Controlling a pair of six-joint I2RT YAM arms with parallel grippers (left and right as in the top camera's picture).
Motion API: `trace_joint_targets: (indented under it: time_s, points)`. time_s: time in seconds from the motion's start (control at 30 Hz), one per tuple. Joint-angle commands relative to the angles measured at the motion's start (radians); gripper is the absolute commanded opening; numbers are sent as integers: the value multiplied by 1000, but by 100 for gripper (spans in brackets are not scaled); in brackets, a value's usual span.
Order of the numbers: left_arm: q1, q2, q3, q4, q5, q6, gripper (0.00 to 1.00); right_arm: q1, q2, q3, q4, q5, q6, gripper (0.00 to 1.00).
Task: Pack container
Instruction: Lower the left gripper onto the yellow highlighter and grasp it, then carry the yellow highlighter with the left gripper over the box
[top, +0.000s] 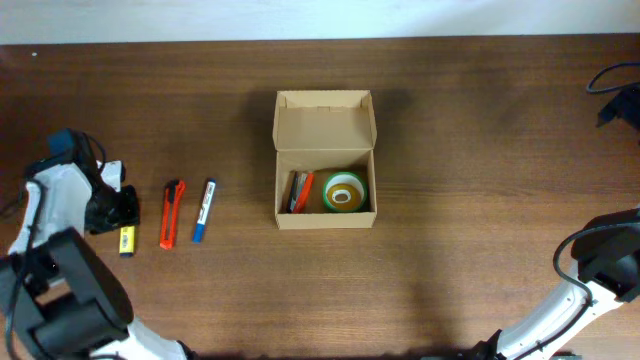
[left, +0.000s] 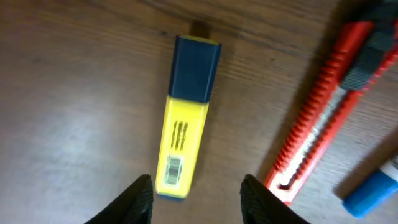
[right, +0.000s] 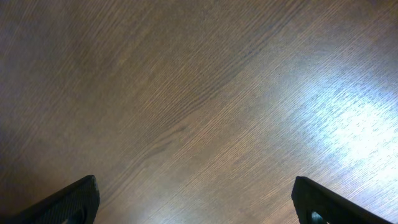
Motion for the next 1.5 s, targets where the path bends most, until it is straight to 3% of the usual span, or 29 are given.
trace_joint_targets:
  time_s: [0.0,0.27,1.23,1.33,1.47]
  points:
    - [8,47,56,-6,17,83,41,-1,-28,-3,0,6,2,99]
    - [9,79,100,7,-13,150,40,-1,-28,-3,0,5,2,99]
    - [31,231,100,16,45,145,39,-1,-28,-3,0,5,2,99]
    - [31,231,100,19,45,138,31,-1,-28,-3,0,5,2,99]
    - [31,231,102,19,74,136,5,-1,-28,-3,0,5,2,99]
